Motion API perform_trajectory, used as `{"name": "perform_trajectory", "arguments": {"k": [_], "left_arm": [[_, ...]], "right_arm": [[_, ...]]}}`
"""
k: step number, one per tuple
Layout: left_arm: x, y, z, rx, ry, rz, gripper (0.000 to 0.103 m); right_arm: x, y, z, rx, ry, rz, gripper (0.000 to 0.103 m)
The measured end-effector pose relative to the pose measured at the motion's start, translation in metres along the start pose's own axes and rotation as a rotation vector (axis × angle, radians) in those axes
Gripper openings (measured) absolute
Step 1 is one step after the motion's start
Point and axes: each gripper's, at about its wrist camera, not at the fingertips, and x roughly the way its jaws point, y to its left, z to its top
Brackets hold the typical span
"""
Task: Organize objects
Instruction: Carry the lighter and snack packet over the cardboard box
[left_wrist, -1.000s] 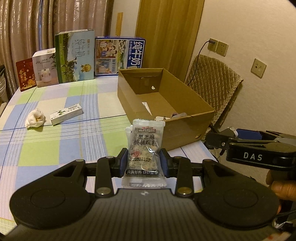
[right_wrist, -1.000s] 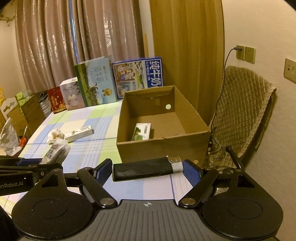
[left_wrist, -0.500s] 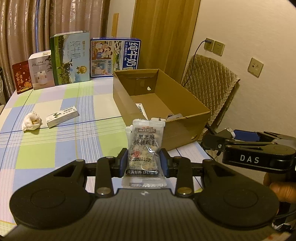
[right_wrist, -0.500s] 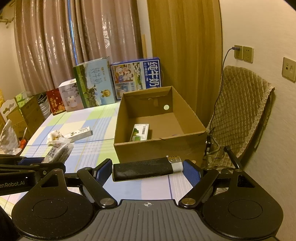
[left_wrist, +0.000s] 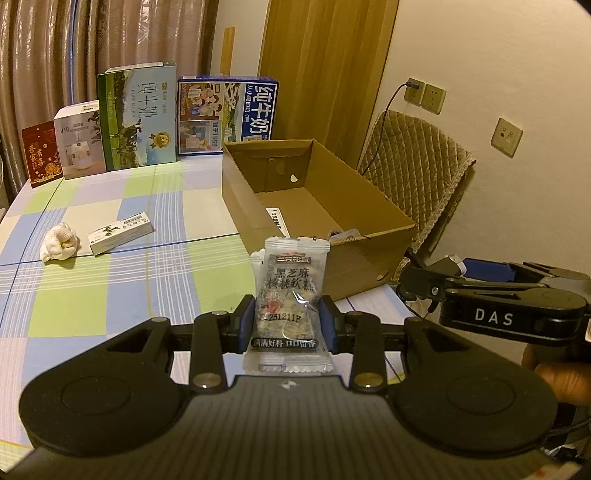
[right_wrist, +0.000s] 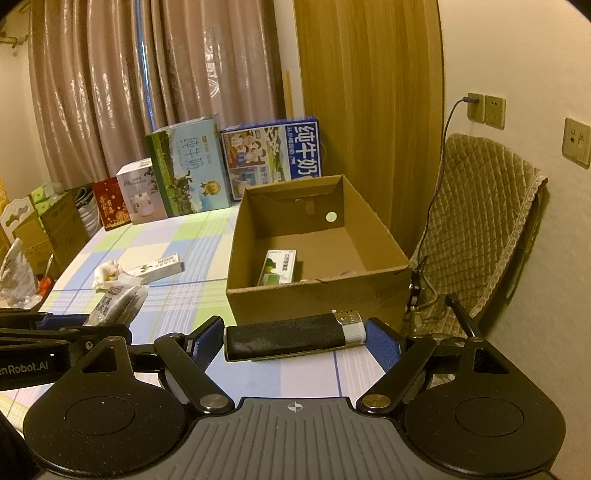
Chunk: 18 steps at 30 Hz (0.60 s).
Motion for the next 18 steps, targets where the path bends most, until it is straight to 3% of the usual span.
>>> {"name": "perform_trajectory", "arguments": {"k": [18], "left_arm": [[0.028, -0.013, 0.024, 0.011, 0.001, -0.031, 0.031]], "right_arm": [[0.011, -0.024, 0.02, 0.004, -0.017, -0.018, 0.08]]}}
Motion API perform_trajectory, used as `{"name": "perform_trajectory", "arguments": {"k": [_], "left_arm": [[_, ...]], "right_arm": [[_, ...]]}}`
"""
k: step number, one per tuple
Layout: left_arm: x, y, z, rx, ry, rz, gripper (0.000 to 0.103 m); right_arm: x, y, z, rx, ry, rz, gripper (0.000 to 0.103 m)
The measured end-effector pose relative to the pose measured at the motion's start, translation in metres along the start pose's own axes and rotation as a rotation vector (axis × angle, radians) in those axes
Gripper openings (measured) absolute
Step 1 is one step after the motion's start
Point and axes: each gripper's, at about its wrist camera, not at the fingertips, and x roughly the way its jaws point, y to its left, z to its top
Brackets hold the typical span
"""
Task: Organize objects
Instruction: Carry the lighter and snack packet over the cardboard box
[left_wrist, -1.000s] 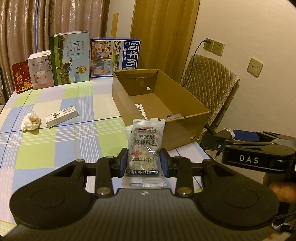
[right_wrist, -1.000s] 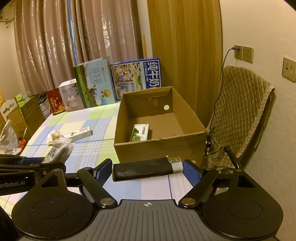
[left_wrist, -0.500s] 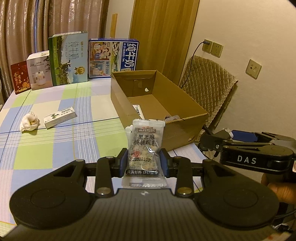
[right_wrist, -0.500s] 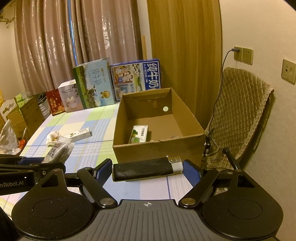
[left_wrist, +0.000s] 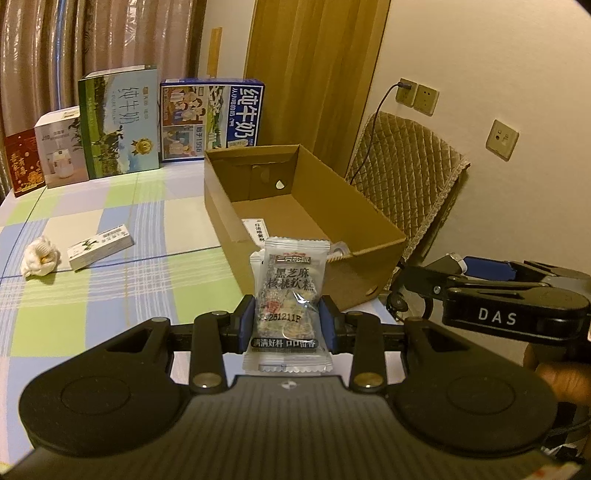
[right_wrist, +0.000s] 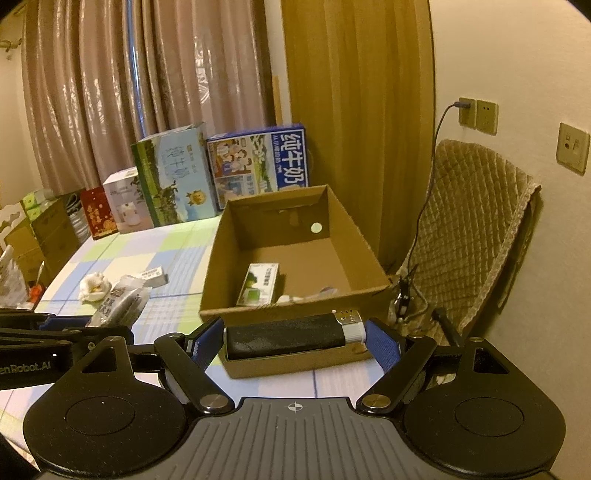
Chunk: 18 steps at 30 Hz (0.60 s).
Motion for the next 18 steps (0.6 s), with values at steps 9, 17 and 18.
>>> {"name": "perform_trajectory", "arguments": {"k": [9, 17, 18], "left_arm": [[0.04, 0.001, 0.032, 0.008, -0.005, -0.009, 0.031], [0.075, -0.002, 0.057, 0.02, 0.01, -0.023, 0.031], [0.078, -0.003, 0.06, 0.024, 0.012, -0.023, 0.031]], "right_arm": [[0.027, -0.022, 0.029, -0.025, -0.009, -0.004, 0.08], [0.059, -0.036, 0.052, -0.02, 0.004, 0.001, 0.08], [0.062, -0.037, 0.055, -0.021, 0.005, 0.004, 0.08]]}}
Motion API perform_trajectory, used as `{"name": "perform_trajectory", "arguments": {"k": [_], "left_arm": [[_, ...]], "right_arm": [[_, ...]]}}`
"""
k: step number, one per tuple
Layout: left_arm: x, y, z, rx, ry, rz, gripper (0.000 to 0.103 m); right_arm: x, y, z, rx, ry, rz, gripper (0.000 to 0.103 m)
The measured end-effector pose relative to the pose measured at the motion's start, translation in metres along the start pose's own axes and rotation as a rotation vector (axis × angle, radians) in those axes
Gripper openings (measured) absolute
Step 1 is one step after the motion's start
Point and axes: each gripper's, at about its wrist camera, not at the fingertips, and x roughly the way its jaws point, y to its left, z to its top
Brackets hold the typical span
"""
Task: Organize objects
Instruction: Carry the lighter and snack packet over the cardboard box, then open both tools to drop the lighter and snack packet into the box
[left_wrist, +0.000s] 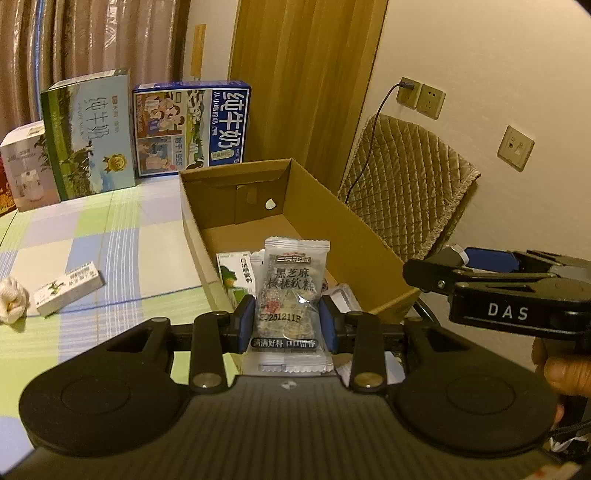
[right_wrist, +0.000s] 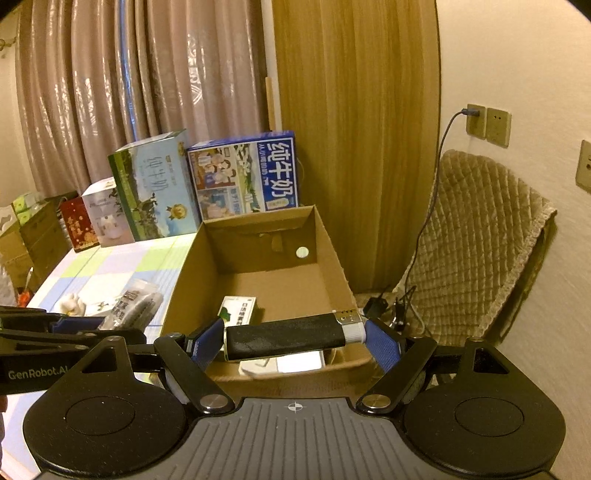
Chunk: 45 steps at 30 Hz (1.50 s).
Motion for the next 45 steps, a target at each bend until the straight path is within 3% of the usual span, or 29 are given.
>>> {"name": "perform_trajectory", "arguments": {"k": [31, 33, 45], "left_arm": [[0.098, 0.015, 0.033, 0.035, 0.063, 0.006, 0.034], [0.098, 0.018, 0.032, 0.026, 0.059, 0.007, 0.039], [0.071, 0.034, 0.028, 0.016, 0.031, 0.031, 0.042]], "right_arm": [[0.078, -0.036, 0.032, 0.072, 0.054, -0.018, 0.08], [0.078, -0.038, 0.031, 0.082, 0.056, -0.019, 0.08], [0.077, -0.025, 0.028, 0.073, 0.07, 0.013, 0.08]]}}
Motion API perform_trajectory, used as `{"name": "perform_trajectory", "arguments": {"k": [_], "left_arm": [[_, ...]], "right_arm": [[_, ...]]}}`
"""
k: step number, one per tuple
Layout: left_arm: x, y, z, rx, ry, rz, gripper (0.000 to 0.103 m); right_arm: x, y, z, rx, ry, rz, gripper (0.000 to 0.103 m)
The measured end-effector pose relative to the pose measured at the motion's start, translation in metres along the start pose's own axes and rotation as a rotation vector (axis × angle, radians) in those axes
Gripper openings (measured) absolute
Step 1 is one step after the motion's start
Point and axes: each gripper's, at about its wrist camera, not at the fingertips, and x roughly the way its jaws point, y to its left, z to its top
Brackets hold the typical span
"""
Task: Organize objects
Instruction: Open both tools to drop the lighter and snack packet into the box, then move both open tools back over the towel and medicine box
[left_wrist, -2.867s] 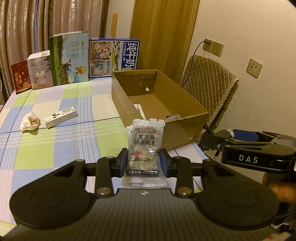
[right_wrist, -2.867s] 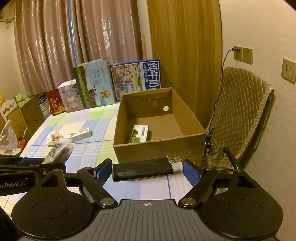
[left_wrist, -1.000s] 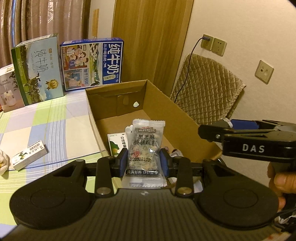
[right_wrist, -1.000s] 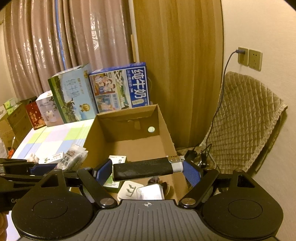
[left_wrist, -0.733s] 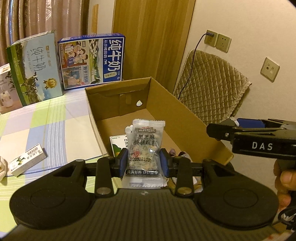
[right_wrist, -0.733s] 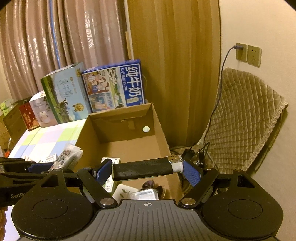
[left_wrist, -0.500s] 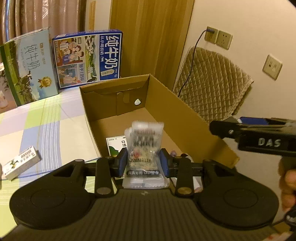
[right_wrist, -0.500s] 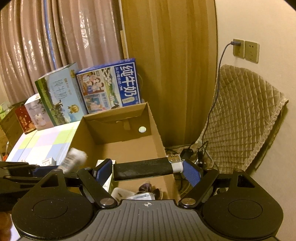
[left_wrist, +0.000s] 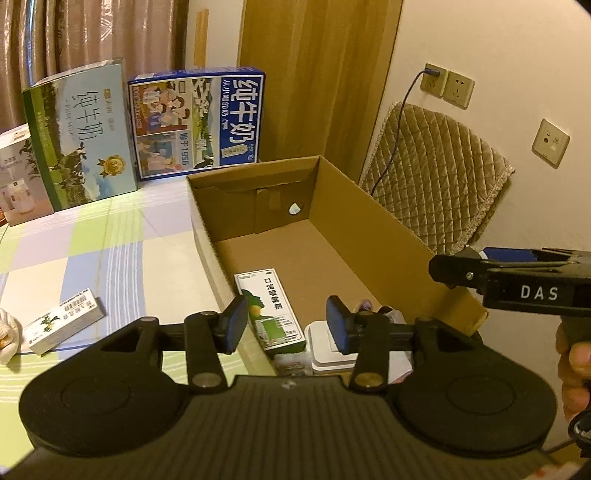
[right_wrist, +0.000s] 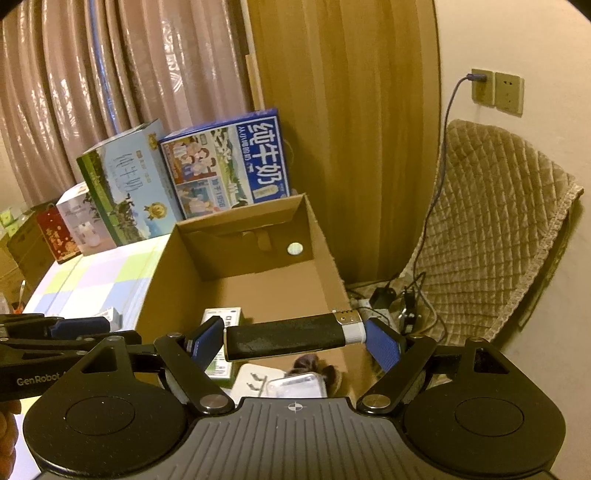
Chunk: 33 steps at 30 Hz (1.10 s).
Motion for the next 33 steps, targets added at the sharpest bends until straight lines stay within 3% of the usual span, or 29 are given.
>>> {"name": "perform_trajectory", "arguments": {"k": [8, 12, 21, 25, 33], "left_arm": [[-0.008, 0.014, -0.006, -0.016, -0.008, 0.015, 0.046], [-0.01, 0.02, -0.011, -0.026, -0.004, 0.021, 0.049], [-0.038, 0.032, -0.026, -0.035, -0.02, 0.031, 0.061], [-0.057, 0.04, -0.034, -0.045, -0.035, 0.049, 0.073], [-0.099, 0.059, -0.051, -0.054, -0.051, 0.09, 0.086]], "right_arm": [[0.012, 0.007, 0.003, 0.023, -0.006, 0.033, 0.08], [0.012, 0.005, 0.005, 0.049, -0.041, 0.081, 0.097], [-0.015, 0.005, -0.002, 0.042, -0.049, 0.061, 0.097], [-0.028, 0.011, -0.01, 0.047, -0.04, 0.061, 0.098], [-0.054, 0.036, -0.025, 0.046, -0.02, 0.082, 0.099]]}}
